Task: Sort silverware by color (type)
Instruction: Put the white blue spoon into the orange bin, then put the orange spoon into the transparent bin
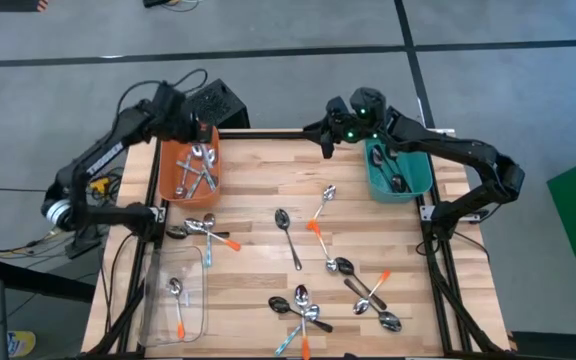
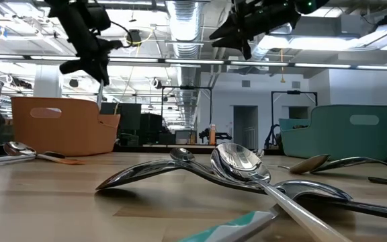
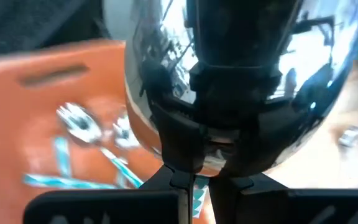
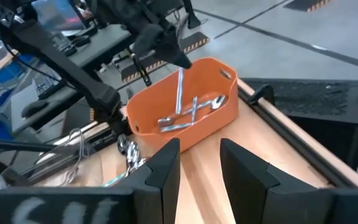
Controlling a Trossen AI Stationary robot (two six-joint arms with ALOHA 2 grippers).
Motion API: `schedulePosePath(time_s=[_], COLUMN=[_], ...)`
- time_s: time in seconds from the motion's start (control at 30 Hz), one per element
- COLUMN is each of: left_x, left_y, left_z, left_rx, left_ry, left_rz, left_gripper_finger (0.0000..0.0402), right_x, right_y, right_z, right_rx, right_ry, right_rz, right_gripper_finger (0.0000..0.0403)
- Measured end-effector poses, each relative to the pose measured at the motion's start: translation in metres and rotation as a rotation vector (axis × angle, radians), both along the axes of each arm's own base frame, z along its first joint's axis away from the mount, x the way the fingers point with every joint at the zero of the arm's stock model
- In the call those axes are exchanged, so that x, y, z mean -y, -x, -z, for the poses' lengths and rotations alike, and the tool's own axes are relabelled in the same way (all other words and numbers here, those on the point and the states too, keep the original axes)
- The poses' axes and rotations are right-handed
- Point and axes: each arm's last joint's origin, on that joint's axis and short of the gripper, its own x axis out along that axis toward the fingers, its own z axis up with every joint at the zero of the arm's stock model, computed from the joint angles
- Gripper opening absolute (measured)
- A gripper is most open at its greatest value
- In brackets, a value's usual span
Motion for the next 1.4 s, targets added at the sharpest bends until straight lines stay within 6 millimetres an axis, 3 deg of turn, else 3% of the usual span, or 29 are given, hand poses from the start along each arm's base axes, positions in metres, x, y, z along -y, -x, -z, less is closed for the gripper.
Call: schedulePosePath(time_s=[0.23, 0.4, 0.57, 0.7, 0.9, 1.07, 1.3, 1.4], left_x=[-0.026, -0.025, -0.022, -0.011, 0.02, 0.053, 0.098, 0.115], left_y=[-0.002, 0.001, 0.004, 0.007, 0.005, -0.009, -0.037, -0.046], left_z=[0.038, 0.057, 0.051, 0.031, -0.018, -0.05, -0.093, -0.109], left_rx=[-0.093, -0.234, -0.277, -0.209, -0.023, 0.251, 0.763, 0.89], left_ry=[0.248, 0.404, 0.356, 0.249, -0.084, -0.372, -0.775, -0.934], left_rz=[0.066, 0.083, 0.038, 0.013, 0.075, 0.145, 0.259, 0.338], left_gripper_finger=[0.0029, 0.0094, 0.0165, 0.0199, 0.0205, 0.0206, 0.0206, 0.0206], right_x=[0.001, 0.0, 0.004, 0.009, 0.016, 0.017, 0.011, 0.009], right_y=[0.0, 0.002, 0.005, 0.008, 0.012, 0.012, 0.01, 0.009], right_z=[0.001, 0.006, 0.008, 0.008, 0.007, 0.005, 0.002, 0.002], right_rx=[-0.001, -0.052, -0.069, -0.066, -0.062, -0.04, 0.01, 0.016], right_ry=[-0.038, -0.082, -0.086, -0.085, -0.083, -0.073, -0.117, -0.148], right_rz=[0.042, 0.049, 0.061, 0.08, 0.105, 0.092, -0.103, -0.141], right_gripper_finger=[0.0137, 0.0141, 0.0158, 0.0168, 0.0172, 0.0172, 0.0171, 0.0171])
